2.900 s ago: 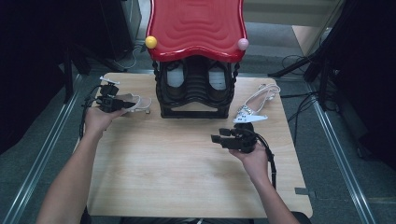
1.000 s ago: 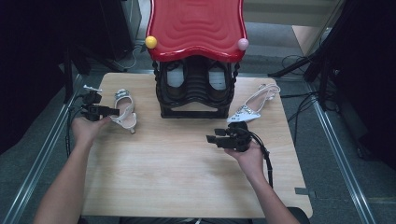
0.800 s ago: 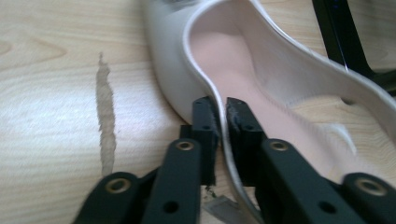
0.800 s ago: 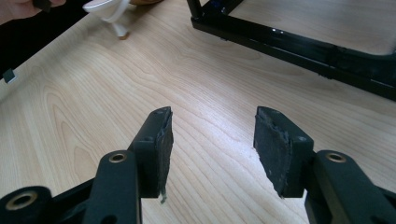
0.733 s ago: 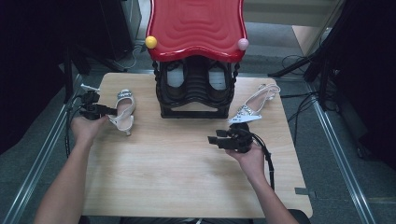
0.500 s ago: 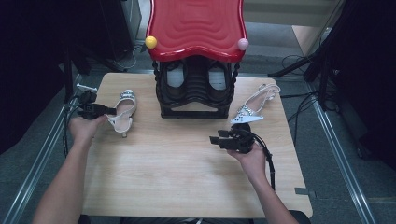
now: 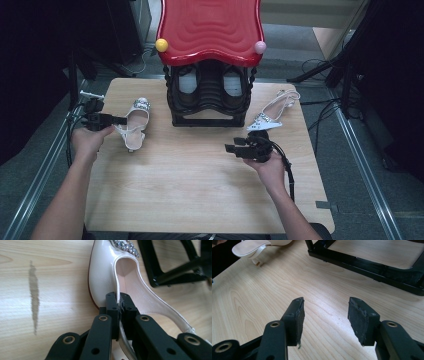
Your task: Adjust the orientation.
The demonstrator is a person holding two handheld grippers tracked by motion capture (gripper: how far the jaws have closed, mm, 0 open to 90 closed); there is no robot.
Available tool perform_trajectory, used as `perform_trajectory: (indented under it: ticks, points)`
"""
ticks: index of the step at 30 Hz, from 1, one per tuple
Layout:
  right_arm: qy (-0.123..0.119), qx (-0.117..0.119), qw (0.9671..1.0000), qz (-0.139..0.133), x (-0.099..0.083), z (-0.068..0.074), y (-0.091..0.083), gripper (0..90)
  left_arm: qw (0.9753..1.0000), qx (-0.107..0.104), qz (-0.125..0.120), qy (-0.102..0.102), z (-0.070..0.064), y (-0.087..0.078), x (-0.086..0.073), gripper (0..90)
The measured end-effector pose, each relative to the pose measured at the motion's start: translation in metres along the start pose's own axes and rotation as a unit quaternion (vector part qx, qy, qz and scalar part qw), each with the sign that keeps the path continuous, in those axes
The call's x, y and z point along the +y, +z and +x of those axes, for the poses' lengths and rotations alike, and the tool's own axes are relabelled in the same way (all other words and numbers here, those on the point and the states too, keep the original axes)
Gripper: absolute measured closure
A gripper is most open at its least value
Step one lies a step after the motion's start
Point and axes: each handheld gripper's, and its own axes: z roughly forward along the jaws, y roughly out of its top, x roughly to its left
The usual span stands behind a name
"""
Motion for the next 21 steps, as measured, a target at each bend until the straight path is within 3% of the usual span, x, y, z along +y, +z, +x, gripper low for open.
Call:
perform_trajectory:
  ticks: [10, 16, 21]
  points:
    - [-0.007, 0.004, 1.0000, 0.000, 0.007, -0.001, 0.006, 48.2, 0.9991, -0.037, -0.008, 0.019, -0.025, -0.015, -0.022, 88.3]
    - [-0.011, 0.010, 0.9999, 0.001, 0.011, -0.002, 0.011, 48.2, 0.9987, -0.034, -0.005, 0.037, -0.040, -0.017, -0.041, 88.3]
    - [-0.011, 0.015, 0.9998, 0.000, 0.012, -0.003, 0.012, 48.4, 0.9973, -0.063, -0.005, 0.036, -0.050, -0.017, -0.057, 88.3]
